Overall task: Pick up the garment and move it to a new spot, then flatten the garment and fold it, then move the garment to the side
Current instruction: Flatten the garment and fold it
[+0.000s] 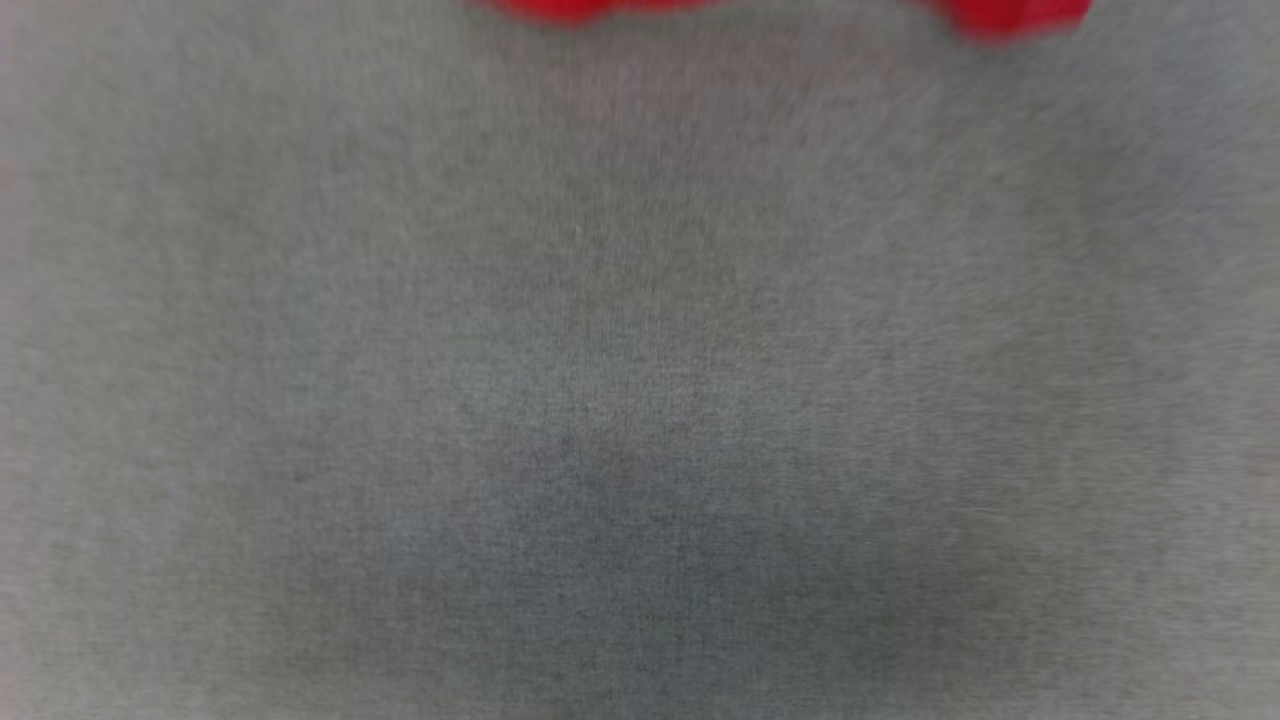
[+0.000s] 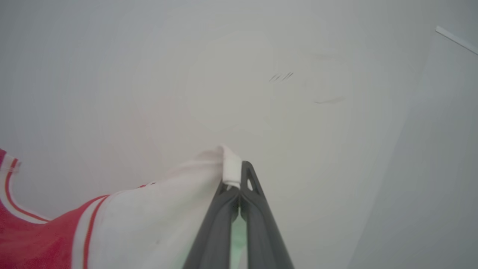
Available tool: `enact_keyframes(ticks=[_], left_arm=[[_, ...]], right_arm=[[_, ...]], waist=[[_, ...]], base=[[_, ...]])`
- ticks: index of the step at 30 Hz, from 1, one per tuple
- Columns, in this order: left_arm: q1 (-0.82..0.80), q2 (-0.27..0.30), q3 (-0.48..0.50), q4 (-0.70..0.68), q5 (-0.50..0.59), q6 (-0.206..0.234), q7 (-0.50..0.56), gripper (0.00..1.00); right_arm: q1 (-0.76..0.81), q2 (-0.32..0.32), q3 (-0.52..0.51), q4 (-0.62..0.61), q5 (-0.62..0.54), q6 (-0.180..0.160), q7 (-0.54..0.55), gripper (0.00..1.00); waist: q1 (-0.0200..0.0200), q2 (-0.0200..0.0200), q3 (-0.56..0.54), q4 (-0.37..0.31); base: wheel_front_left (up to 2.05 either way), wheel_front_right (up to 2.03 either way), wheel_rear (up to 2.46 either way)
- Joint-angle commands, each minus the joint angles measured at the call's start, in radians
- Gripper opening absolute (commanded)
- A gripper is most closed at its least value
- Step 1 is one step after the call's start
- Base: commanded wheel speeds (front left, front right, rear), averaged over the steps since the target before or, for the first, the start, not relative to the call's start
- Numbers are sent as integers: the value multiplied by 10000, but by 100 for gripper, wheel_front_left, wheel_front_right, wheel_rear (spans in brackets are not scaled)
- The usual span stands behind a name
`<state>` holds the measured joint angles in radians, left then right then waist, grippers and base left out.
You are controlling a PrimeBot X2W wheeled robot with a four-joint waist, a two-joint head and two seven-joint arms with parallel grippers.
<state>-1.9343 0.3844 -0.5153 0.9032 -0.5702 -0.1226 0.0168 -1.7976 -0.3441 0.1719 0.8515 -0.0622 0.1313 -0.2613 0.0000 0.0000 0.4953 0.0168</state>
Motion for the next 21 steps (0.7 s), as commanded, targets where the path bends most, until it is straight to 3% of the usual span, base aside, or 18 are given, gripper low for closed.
enact_keyframes(ticks=[1, 7, 11, 17, 21], left_arm=[[-273, -157, 8, 126, 34, 17, -419, 0], [-734, -392, -82, 429, -73, -60, -1570, 0], [-473, -518, -169, 697, -271, -70, -2210, 0], [84, -617, -571, 1053, -735, -79, -2471, 0], [729, -644, -901, 957, -1375, -81, -2287, 0]], right_arm=[[-11, -7, -395, -628, -542, -10, -30, 0], [439, 101, -1155, -2061, -1708, -10, -34, 0], [791, 54, -1263, -2322, -2076, -10, -23, 0], [1448, 127, -1233, -2192, -1907, -10, -26, 0], [1908, 104, -940, -2032, -1163, -10, -26, 0]], waist=[[0, 0, 1513, 382], [0, 0, 2333, 724], [0, 0, 2707, 936], [0, 0, 2602, 1133], [0, 0, 2184, 1240]], base=[[0, 0, 0], [0, 0, 0], [0, 0, 0], [0, 0, 0], [0, 0, 0]])
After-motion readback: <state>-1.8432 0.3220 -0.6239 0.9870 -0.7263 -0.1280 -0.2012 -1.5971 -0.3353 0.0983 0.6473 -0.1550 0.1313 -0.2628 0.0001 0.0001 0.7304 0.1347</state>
